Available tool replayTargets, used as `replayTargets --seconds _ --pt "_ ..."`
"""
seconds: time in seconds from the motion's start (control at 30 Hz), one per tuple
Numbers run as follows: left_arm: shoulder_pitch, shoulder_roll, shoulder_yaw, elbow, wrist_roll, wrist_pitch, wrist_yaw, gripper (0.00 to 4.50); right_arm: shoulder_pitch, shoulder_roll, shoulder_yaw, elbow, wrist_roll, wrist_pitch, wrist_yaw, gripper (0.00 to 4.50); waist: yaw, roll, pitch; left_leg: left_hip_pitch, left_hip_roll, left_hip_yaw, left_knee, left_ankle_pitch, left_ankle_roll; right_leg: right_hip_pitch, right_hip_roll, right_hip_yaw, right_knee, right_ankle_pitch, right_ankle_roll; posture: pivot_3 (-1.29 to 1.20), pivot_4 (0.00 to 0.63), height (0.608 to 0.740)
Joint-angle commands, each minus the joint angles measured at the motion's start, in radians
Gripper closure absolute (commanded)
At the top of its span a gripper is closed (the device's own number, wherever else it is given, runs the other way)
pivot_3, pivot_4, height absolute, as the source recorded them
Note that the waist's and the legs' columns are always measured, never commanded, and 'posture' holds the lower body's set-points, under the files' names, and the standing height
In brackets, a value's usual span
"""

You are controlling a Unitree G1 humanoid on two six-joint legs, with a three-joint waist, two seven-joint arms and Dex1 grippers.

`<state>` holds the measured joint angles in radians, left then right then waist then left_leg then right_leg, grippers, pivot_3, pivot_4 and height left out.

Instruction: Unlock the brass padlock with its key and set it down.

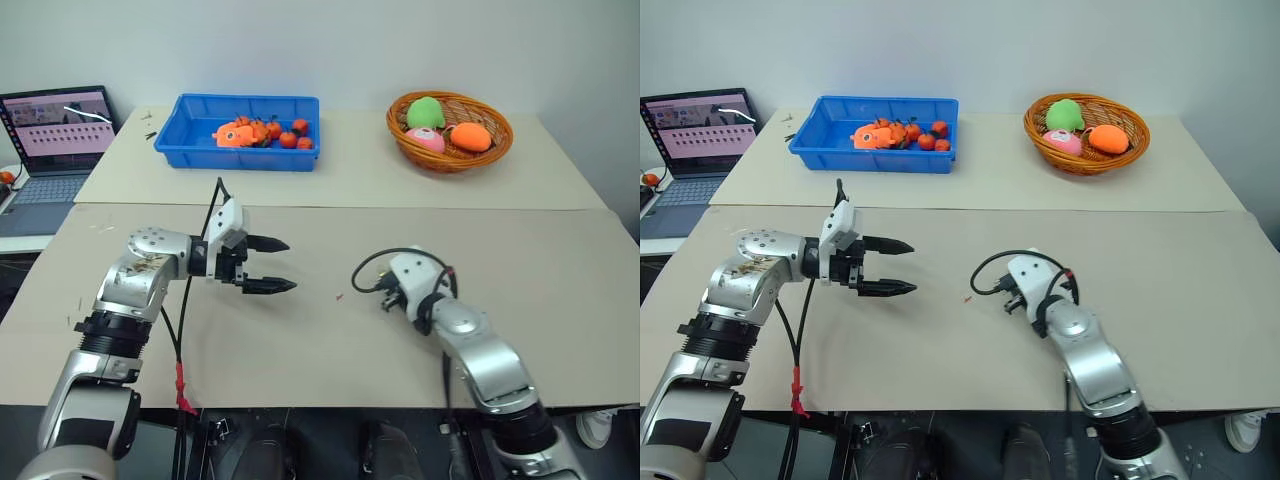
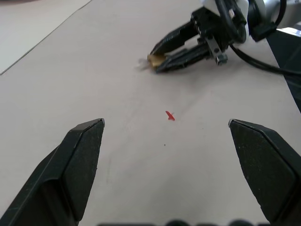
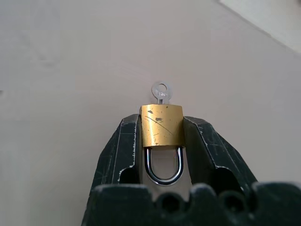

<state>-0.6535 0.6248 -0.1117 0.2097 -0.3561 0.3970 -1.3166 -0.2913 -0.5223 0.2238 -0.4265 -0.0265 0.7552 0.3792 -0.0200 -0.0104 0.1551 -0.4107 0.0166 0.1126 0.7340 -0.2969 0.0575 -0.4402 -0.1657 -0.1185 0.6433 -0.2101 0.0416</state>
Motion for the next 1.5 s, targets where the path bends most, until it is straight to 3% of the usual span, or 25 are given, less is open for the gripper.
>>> replayTargets --seconds 0.03,0.23,0.5,0.73,1.17,1.3,1.4,1.5 --pt "-0.002 -0.014 0.026 -0.020 -0.016 -0.012 0.020 0.00 -0.020 -0.120 0.041 -0.088 -0.016 -0.217 0.165 3.59 -0.003 0.000 0.000 0.000 0.000 0.000 0.000 0.000 0.000 0.000 0.001 0.000 -0.001 0.000 0.000 0.00 0.150 0.692" --pt "0.011 -0.047 0.025 -0.019 -0.018 -0.014 0.044 0.00 -0.085 -0.296 0.169 -0.052 -0.163 -0.545 0.341 3.59 0.003 -0.002 0.001 0.000 0.000 0.000 -0.001 0.000 0.000 0.001 -0.001 -0.001 -0.002 0.000 0.001 0.00 0.150 0.692" --pt "0.031 -0.086 0.047 -0.053 -0.049 0.056 0.105 0.00 -0.230 -0.302 0.177 0.269 -0.458 -0.779 0.196 3.59 0.009 -0.005 0.003 0.000 0.000 0.000 0.002 0.000 0.000 0.001 -0.001 -0.002 0.000 0.000 0.001 0.00 0.150 0.692" --pt "0.013 -0.161 0.092 -0.086 -0.164 0.290 0.225 0.00 -0.233 -0.246 0.114 0.246 -0.423 -0.809 0.215 3.59 0.007 -0.005 0.003 -0.003 0.000 -0.001 0.001 0.000 0.000 0.001 -0.001 -0.004 -0.001 0.000 0.001 0.00 0.150 0.692" --pt "-0.036 -0.204 0.032 -0.022 -0.143 0.283 0.201 0.00 -0.180 -0.225 0.082 0.101 -0.361 -0.882 0.296 3.59 0.009 -0.005 0.003 -0.002 0.000 -0.001 0.002 0.000 0.000 0.002 -0.001 -0.004 -0.001 0.000 0.001 0.00 0.150 0.692" --pt "-0.104 -0.213 0.046 0.015 -0.205 0.411 0.184 0.00 -0.162 -0.219 0.081 0.103 -0.382 -0.904 0.292 3.59 0.010 -0.005 0.003 -0.002 0.000 -0.001 0.004 0.000 0.000 0.002 -0.001 -0.004 -0.001 0.000 0.001 0.00 0.150 0.692" --pt "-0.162 -0.219 0.078 0.062 -0.255 0.505 0.181 0.63 -0.160 -0.210 0.073 0.101 -0.382 -0.896 0.293 3.59 0.008 -0.005 0.003 -0.002 0.000 -0.002 0.004 0.000 0.000 0.002 -0.001 -0.004 -0.001 0.000 0.001 0.00 0.150 0.692" --pt "-0.197 -0.212 0.103 0.080 -0.304 0.595 0.165 0.63 -0.156 -0.208 0.066 0.105 -0.387 -0.895 0.289 3.59 0.005 -0.005 0.003 -0.002 0.000 -0.002 0.004 0.000 0.000 0.002 -0.001 -0.004 0.000 0.000 0.001 0.00 0.150 0.692"
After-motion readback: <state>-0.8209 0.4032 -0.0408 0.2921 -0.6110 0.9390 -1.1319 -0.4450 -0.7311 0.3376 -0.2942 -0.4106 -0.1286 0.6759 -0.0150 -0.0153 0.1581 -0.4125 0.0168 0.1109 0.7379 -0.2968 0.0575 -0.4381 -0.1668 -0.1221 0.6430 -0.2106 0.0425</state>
